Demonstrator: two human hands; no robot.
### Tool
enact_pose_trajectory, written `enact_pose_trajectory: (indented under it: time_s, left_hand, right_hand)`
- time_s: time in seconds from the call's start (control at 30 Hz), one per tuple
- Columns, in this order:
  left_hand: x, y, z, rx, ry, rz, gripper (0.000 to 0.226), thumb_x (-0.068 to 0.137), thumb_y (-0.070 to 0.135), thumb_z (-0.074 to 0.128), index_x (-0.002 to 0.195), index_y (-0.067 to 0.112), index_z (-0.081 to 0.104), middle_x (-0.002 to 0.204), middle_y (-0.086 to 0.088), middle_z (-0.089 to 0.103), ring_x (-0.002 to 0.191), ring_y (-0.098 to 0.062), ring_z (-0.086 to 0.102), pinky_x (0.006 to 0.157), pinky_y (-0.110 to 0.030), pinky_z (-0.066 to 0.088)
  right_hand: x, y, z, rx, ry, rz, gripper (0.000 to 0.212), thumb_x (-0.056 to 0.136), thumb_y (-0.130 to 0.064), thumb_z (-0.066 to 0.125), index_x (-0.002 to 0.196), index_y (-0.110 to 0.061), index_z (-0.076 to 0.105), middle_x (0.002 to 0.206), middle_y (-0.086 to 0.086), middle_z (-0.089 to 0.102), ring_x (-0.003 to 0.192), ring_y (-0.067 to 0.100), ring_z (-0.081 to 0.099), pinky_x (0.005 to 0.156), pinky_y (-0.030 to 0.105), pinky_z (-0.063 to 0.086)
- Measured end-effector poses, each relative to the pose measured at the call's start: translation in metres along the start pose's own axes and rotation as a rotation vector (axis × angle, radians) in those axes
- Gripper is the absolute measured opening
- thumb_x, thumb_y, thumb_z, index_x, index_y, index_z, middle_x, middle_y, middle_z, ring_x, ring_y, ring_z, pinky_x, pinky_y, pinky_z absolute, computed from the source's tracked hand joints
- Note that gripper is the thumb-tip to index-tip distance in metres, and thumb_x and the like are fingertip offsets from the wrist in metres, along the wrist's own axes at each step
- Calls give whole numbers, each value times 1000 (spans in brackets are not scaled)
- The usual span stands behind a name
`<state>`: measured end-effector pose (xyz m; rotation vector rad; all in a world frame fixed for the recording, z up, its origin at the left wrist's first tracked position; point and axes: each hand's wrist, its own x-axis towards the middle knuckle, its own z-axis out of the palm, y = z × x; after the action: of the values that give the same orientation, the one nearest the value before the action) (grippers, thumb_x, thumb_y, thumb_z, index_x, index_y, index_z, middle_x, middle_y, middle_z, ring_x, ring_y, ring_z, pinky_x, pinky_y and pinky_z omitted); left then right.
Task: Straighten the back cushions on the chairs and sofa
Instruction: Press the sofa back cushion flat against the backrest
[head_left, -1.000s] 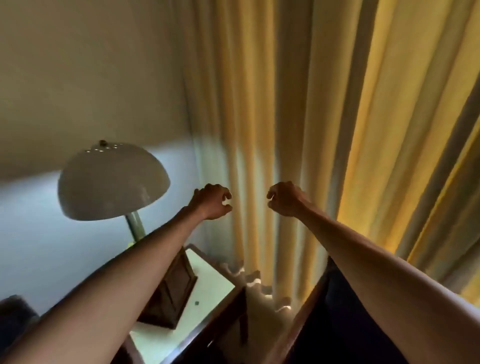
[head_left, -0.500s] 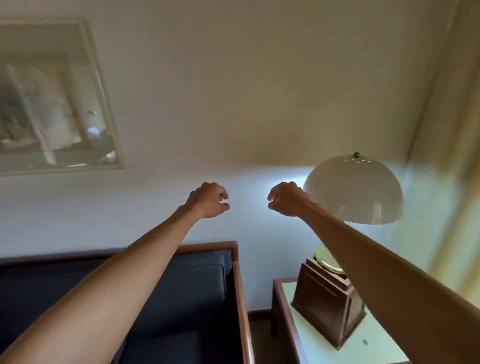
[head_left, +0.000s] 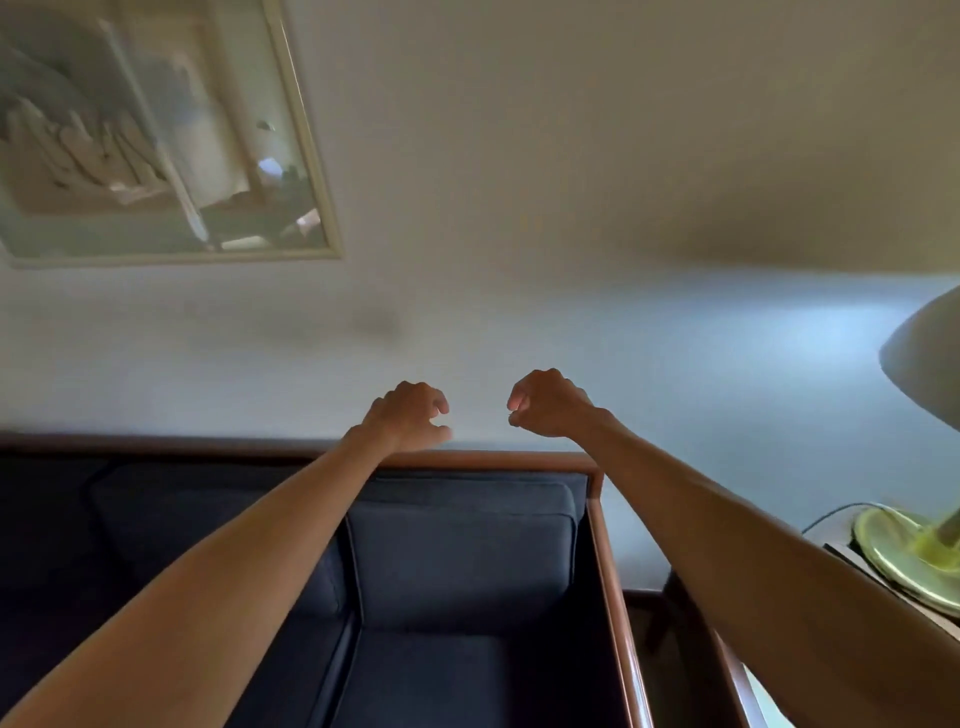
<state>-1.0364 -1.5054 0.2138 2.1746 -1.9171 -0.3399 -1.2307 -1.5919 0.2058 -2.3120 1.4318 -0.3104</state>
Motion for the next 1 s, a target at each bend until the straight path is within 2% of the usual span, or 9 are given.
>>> enact_pose_trajectory:
  time_s: [0.1,0.2,0.33,0.53,0.67,0.73,0.8,0.9,1.0]
  left_hand:
    - [33,-42,28,-16,-55,-36,45,81,38,70,123,23,62,125,3,64,116,-21,58,99,-42,46]
    - [57,-86,65,-36,-126,-53,53,78,40,72,126,24,60,130,3,62,120,-20,57,99,-39,47]
    - [88,-142,113,10,-206,-49,64,74,45,75,132,24,55,136,3,57,126,-20,53,99,-41,46]
    - [134,-205,180,70,-273,14,80,74,44,76,143,23,41,148,2,41,134,-20,41,102,-42,42]
    - [160,-234,216,133,-345,28,104,69,47,79,152,23,21,161,1,20,147,-20,22,111,-47,33]
    - [169,-244,231,165,-408,32,116,66,49,81,155,25,10,164,4,8,150,-19,12,115,-53,26]
    - [175,-252,244,174,-448,29,121,65,49,82,155,27,4,164,5,2,151,-18,9,116,-55,21]
    - [181,-259,257,247,-457,44,120,67,47,81,155,28,2,165,2,3,150,-21,12,113,-56,25]
    - [184,-261,265,364,-417,67,120,65,50,82,155,27,5,161,-3,19,147,-24,19,108,-55,30]
  right_hand:
    - [43,4,47,-6,-78,40,22,84,-23,65,105,-28,71,109,-5,71,100,20,67,88,35,55]
    - [72,14,100,-31,-204,72,25,83,-25,65,107,-27,71,116,-1,69,104,24,65,91,37,54]
    - [95,32,158,-72,-319,129,46,81,-34,72,125,-23,62,130,0,60,118,25,58,94,40,50]
    - [119,71,230,-172,-318,159,69,83,-36,72,143,-20,44,147,1,42,133,24,42,99,45,47]
    - [145,86,254,-293,-353,114,98,75,-42,80,153,-19,25,158,2,27,146,24,22,113,55,31]
    - [155,94,266,-371,-414,105,112,70,-46,83,155,-19,15,160,1,20,149,24,15,115,59,23]
    - [162,103,278,-417,-477,127,120,70,-46,84,156,-18,7,163,2,14,151,25,8,116,62,17]
    - [167,115,295,-430,-483,173,123,70,-40,86,157,-17,2,162,3,16,151,27,9,114,63,22]
    - [168,124,305,-495,-433,163,129,63,-42,89,156,-15,4,157,5,24,148,27,15,111,61,26]
